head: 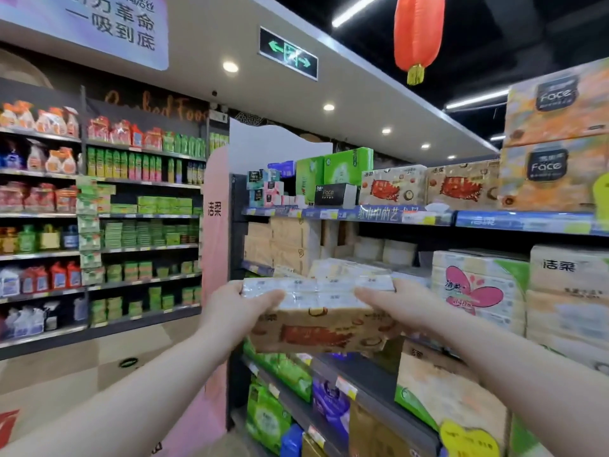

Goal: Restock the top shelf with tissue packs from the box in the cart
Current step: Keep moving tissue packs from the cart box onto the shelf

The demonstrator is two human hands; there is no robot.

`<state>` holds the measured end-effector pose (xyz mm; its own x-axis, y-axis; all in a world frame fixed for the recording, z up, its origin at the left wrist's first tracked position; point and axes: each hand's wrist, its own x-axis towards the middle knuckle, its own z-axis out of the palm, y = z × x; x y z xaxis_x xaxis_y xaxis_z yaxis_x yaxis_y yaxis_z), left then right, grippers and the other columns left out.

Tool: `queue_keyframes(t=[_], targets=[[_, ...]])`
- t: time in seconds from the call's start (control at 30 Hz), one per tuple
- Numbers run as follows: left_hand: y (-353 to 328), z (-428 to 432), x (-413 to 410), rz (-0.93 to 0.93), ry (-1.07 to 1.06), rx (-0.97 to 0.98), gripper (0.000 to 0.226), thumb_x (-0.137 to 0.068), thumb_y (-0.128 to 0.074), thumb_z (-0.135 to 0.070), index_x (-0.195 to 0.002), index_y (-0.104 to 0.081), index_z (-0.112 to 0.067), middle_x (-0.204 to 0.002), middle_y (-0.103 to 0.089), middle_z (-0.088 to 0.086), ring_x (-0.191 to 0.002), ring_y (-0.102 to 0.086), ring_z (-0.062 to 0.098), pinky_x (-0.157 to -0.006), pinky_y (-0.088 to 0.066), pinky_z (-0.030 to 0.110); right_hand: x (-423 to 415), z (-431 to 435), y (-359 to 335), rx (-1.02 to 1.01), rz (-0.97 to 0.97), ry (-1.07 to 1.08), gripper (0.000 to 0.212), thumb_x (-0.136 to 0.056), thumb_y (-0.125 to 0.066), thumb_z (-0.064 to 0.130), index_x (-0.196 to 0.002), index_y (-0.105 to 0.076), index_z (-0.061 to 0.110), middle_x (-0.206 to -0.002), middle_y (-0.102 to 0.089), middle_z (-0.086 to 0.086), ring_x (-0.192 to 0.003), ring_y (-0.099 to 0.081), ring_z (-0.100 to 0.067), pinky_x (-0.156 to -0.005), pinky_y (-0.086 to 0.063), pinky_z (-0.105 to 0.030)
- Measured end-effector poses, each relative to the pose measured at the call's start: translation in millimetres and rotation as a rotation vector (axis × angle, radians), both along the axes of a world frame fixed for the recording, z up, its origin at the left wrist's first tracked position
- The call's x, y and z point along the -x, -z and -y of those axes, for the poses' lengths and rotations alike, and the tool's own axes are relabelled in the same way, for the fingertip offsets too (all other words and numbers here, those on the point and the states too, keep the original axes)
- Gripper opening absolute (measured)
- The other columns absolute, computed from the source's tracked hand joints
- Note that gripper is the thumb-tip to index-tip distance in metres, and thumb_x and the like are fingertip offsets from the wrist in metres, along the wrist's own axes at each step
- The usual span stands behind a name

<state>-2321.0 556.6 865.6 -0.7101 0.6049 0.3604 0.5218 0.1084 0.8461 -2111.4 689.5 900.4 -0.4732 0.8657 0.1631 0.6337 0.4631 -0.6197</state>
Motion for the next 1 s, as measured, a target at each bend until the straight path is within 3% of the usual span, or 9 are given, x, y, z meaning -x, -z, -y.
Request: queue_keyframes(t=[0.07, 0.17, 0.3, 0.4, 0.53, 0.63, 0.73, 0.87, 1.0], targets=[[-12, -27, 23, -0.010, 0.057, -0.012, 0.073, -0.060, -0.070, -0.067, -0.110, -0.062, -0.014, -0.111, -0.066, -0.001, -0.096, -0.061, 0.021, -0.084, -0.050, 0.033, 14, -14, -11, -0.002, -0.034, 0.030, 0.073, -0.076, -0.054, 0.070, -0.117, -0.048, 0.010, -0.102, -0.064, -0.006, -0.077, -0.070, -0.022, -0.057, -0.049, -0.029], [-38, -67, 55, -0.052, 0.135, -0.061, 0.076, -0.072, -0.069, -0.058, -0.128, -0.053, -0.010, -0.124, -0.059, 0.005, -0.108, -0.055, 0.024, -0.089, -0.044, 0.032, 35, -35, -32, -0.050, -0.083, 0.121, 0.067, -0.078, -0.055, 0.067, -0.111, -0.049, 0.009, -0.091, -0.063, -0.004, -0.071, -0.070, -0.020, -0.054, -0.046, -0.028], [-73, -119, 80, -0.125, 0.228, -0.111, 0.083, -0.069, -0.069, -0.061, -0.130, -0.052, -0.008, -0.124, -0.061, 0.011, -0.112, -0.057, 0.030, -0.094, -0.046, 0.040, 48, -55, -63, -0.112, -0.124, 0.229, 0.067, -0.078, -0.056, 0.067, -0.105, -0.051, 0.006, -0.086, -0.068, -0.006, -0.067, -0.070, -0.019, -0.054, -0.047, -0.028], [-100, -159, 80, -0.106, 0.335, -0.165, 0.089, -0.058, -0.071, -0.068, -0.121, -0.056, -0.007, -0.115, -0.064, 0.011, -0.105, -0.060, 0.033, -0.091, -0.049, 0.044, 42, -69, -91, -0.145, -0.123, 0.301, 0.065, -0.077, -0.056, 0.068, -0.101, -0.059, 0.007, -0.085, -0.072, -0.009, -0.070, -0.070, -0.023, -0.061, -0.049, -0.029], [-128, -207, 69, -0.120, 0.428, -0.235, 0.069, -0.066, -0.070, -0.065, -0.105, -0.059, -0.009, -0.098, -0.062, 0.002, -0.096, -0.060, 0.028, -0.087, -0.051, 0.043, 27, -90, -126, -0.229, -0.147, 0.403, 0.072, -0.072, -0.059, 0.070, -0.109, -0.060, 0.008, -0.092, -0.069, -0.008, -0.072, -0.072, -0.024, -0.079, -0.058, -0.040], [-147, -243, 56, -0.122, 0.470, -0.303, 0.055, -0.070, -0.068, -0.061, -0.095, -0.064, -0.011, -0.091, -0.065, 0.002, -0.092, -0.061, 0.024, -0.075, -0.047, 0.033, 13, -108, -151, -0.303, -0.126, 0.467, 0.068, -0.074, -0.058, 0.069, -0.106, -0.059, 0.009, -0.090, -0.069, -0.007, -0.067, -0.072, -0.022, -0.077, -0.056, -0.038], [-165, -283, 46, -0.088, 0.512, -0.342, 0.079, -0.055, -0.065, -0.074, -0.103, -0.065, -0.011, -0.101, -0.068, 0.006, -0.094, -0.063, 0.027, -0.082, -0.051, 0.035, 3, -133, -170, -0.348, -0.128, 0.510, 0.069, -0.073, -0.058, 0.070, -0.100, -0.057, 0.008, -0.087, -0.070, -0.008, -0.065, -0.072, -0.023, -0.074, -0.056, -0.039], [-191, -339, 31, -0.064, 0.588, -0.413, 0.041, -0.067, -0.071, -0.058, -0.074, -0.060, -0.019, -0.080, -0.067, 0.003, -0.078, -0.064, 0.027, -0.071, -0.052, 0.036, -11, -176, -189, -0.384, -0.125, 0.542, 0.066, -0.077, -0.054, 0.070, -0.100, -0.056, 0.007, -0.087, -0.069, -0.009, -0.068, -0.072, -0.023, -0.063, -0.052, -0.031], [-220, -385, 7, -0.100, 0.591, -0.465, 0.062, -0.066, -0.069, -0.062, -0.095, -0.064, -0.008, -0.096, -0.069, 0.009, -0.086, -0.065, 0.029, -0.075, -0.052, 0.039, -30, -217, -211, -0.423, -0.153, 0.568, 0.069, -0.079, -0.052, 0.069, -0.107, -0.053, 0.007, -0.092, -0.067, -0.008, -0.069, -0.072, -0.022, -0.066, -0.054, -0.032]])
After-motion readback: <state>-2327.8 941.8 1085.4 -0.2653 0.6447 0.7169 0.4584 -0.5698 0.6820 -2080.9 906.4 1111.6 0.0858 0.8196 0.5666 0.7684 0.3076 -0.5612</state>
